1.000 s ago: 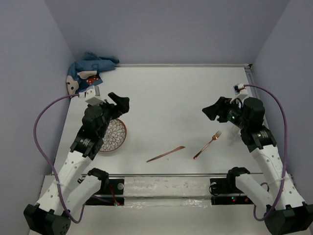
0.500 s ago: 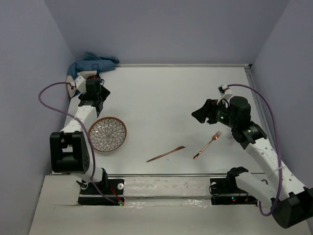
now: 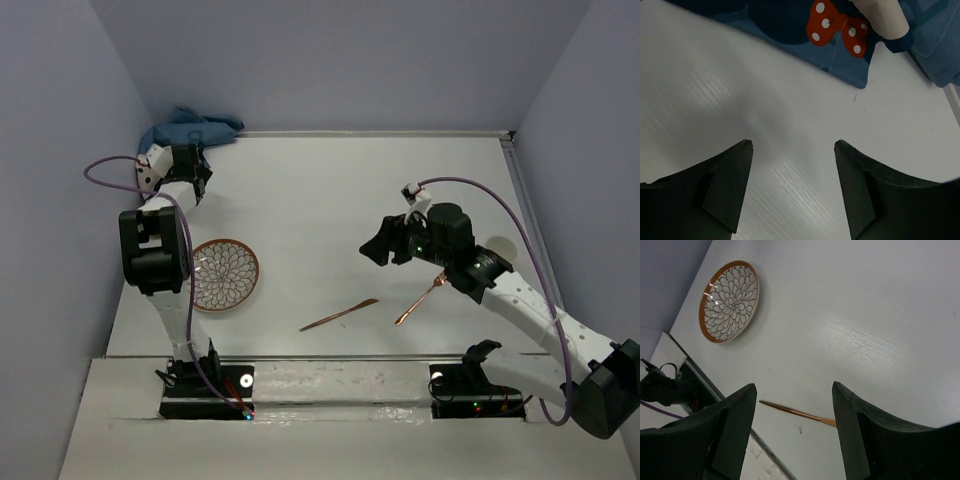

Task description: Set the dinner table for one person

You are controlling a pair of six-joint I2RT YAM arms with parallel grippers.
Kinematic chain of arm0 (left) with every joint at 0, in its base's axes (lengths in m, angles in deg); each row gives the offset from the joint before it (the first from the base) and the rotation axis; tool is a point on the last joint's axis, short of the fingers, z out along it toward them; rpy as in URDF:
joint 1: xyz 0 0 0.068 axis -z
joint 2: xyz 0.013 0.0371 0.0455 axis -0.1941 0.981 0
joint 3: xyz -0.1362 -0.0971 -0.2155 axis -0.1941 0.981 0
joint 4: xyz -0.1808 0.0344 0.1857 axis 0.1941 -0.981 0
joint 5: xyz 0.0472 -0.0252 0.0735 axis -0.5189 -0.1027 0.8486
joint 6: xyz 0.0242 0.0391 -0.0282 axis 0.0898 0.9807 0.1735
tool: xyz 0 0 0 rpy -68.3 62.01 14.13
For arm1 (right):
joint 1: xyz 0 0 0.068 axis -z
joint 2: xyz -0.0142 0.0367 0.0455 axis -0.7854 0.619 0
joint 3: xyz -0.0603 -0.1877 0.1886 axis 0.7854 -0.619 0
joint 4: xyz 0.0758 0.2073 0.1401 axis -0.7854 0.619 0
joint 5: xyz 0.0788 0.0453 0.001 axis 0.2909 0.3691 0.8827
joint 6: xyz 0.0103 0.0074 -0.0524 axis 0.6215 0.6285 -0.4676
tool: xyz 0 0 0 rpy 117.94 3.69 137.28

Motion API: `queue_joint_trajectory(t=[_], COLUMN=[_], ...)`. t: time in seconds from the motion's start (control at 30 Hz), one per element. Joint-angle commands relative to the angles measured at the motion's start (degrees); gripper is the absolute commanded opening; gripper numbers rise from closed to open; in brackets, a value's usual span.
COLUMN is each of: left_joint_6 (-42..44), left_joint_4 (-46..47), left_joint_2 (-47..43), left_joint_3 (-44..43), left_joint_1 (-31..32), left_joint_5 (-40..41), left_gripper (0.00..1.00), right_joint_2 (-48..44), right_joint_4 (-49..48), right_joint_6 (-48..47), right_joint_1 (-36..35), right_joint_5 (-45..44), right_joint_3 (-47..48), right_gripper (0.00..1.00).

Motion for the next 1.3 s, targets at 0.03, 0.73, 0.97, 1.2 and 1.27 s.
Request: queue_joint_trajectory(t=[0.03, 0.73, 0.97, 1.2, 1.27], left_joint_6=[-2.22, -9.69, -9.87, -10.39, -10.66], left_joint_4=[-0.88, -10.37, -12.3, -11.87, -11.43], left_joint_2=[5.99, 24.63, 24.81, 27.09, 28.15], left_joint_3=[-9.74, -33.31, -32.43, -34.45, -35.67], left_joint_1=[-0.99, -1.69, -1.6, -2.48, -2.39], left_joint_5=[2.88, -0.81, -0.11, -1.68, -2.39], left_gripper=[0.77, 0.6, 0.58, 0.5, 0.42], right_joint_2=[2.05, 9.44, 10.4, 10.23, 10.14], right_joint_4=[-5.18, -13.45, -13.62, -13.71, -13.8], right_joint_6=[-0.54, 1.48, 1.83, 2.36, 2.27], right_joint_1=[-2.2, -5.55, -5.55, -6.08, -6.08], right_joint_5=[-0.57, 5.42, 4.98, 5.24, 5.06], right_joint_3=[-0.23, -1.9, -1.2, -0.84, -0.93], right_gripper=[0.68, 0.67, 0.67, 0.66, 0.66])
